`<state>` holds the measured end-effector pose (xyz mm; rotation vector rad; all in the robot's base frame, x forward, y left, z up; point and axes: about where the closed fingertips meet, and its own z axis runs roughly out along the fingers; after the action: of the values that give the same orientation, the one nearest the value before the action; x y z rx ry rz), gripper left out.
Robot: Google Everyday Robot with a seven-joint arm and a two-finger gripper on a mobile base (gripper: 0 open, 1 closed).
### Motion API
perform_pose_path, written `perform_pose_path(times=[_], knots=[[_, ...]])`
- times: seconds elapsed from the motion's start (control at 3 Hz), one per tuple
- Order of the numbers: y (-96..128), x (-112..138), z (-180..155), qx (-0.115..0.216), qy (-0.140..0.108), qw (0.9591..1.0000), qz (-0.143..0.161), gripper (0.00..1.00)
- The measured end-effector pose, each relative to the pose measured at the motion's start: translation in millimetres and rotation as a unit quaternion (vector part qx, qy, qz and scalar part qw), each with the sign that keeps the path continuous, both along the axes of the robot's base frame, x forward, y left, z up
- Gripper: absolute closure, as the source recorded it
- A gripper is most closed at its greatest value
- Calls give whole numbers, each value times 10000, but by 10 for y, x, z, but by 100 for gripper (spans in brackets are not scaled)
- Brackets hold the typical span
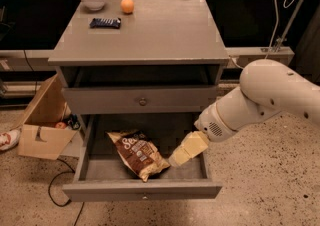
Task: Pick brown chip bag from middle drawer and place on counter
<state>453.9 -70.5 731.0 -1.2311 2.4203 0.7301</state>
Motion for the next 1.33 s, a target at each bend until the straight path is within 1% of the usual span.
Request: perform_pose_path(times=[0.33, 0.67, 1.0, 1.33], knots=[[118, 141, -267, 71, 24, 10000, -7, 0], [421, 473, -810, 137, -33, 9998, -140, 0], [724, 794, -1312, 311, -132, 9983, -475, 0], [992, 1138, -1736, 610, -323, 9939, -864, 0]])
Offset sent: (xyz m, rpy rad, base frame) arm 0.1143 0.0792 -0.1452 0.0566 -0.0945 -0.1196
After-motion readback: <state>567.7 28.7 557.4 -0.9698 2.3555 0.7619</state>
